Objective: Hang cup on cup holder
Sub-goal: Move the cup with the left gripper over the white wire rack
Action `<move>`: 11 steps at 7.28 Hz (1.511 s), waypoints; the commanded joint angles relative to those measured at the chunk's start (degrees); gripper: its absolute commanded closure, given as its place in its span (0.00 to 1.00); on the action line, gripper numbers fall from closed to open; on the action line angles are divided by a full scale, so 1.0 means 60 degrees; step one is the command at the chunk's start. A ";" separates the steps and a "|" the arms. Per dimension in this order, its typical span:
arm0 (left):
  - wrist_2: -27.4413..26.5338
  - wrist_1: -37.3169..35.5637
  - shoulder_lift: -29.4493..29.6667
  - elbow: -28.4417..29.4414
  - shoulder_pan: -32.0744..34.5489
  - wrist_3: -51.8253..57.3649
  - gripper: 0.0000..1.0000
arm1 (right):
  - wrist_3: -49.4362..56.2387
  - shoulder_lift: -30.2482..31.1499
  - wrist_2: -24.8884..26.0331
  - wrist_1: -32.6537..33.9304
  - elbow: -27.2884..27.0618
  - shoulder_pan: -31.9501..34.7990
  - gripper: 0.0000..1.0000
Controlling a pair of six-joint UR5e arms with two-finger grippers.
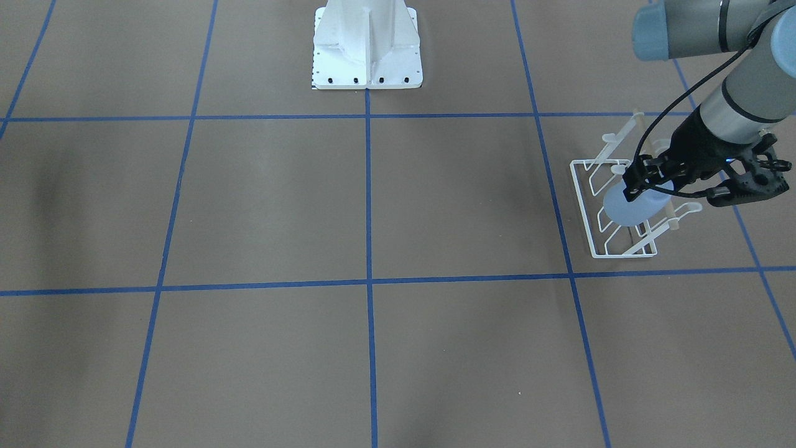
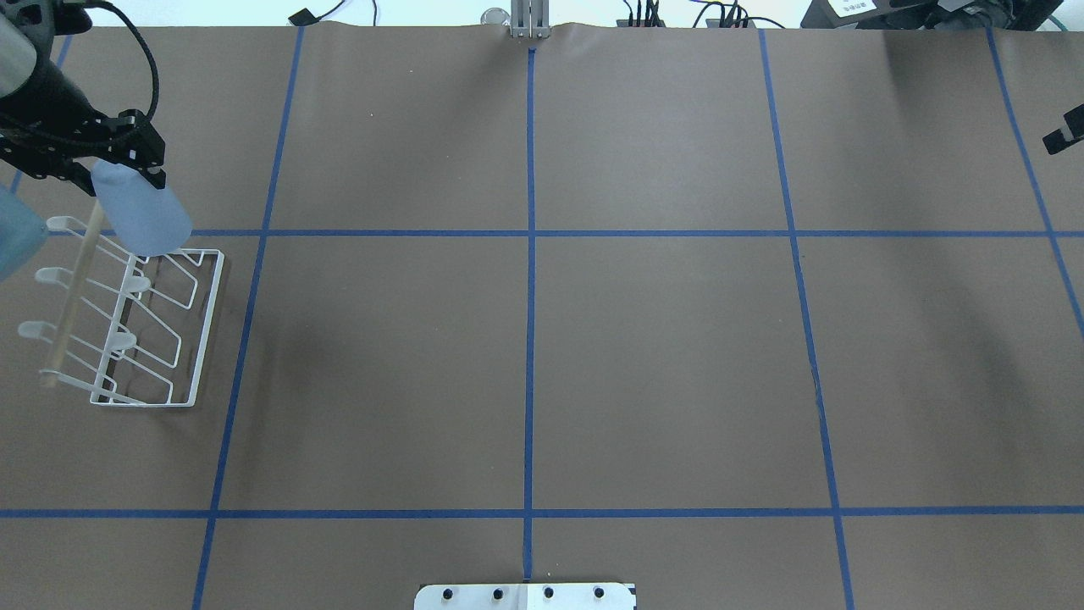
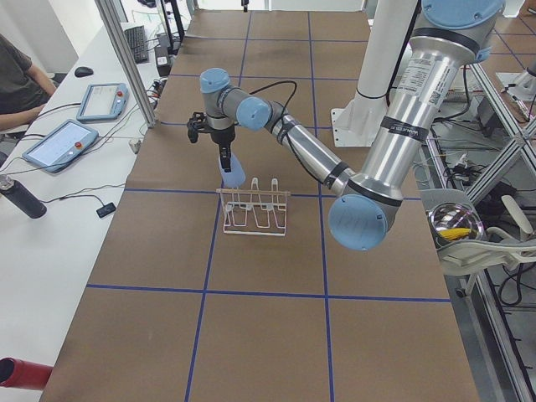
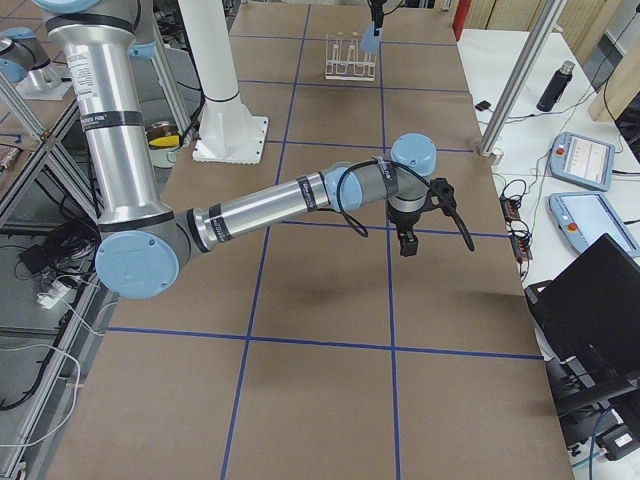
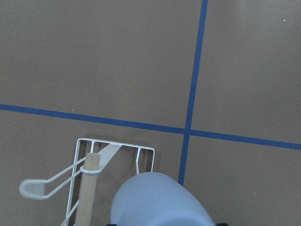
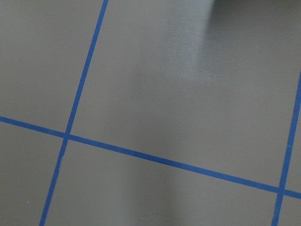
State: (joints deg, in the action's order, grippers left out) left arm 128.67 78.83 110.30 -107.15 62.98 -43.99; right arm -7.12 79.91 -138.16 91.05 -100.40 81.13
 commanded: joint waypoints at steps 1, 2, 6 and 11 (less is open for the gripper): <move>0.0000 0.1021 -0.0015 0.0672 -0.0053 -0.0153 1.00 | 0.0000 0.0011 -0.0015 -0.0013 -0.0024 -0.0001 0.00; 0.0000 0.1114 -0.0058 0.0777 -0.0053 -0.0111 1.00 | 0.0000 0.0011 -0.0030 0.0001 -0.0024 -0.0001 0.00; 0.0015 0.1158 -0.0102 0.1027 -0.0126 -0.0125 1.00 | -0.0014 -0.0047 -0.0074 0.0002 -0.0024 -0.0001 0.00; 0.0087 0.1217 -0.0381 0.0693 -0.0258 -0.0022 0.02 | -0.0044 -0.0135 -0.0132 0.0002 -0.0112 0.0014 0.00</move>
State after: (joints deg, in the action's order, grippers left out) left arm 128.86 86.12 108.16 -101.74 61.45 -44.21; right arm -7.36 79.14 -138.88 91.12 -101.02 81.17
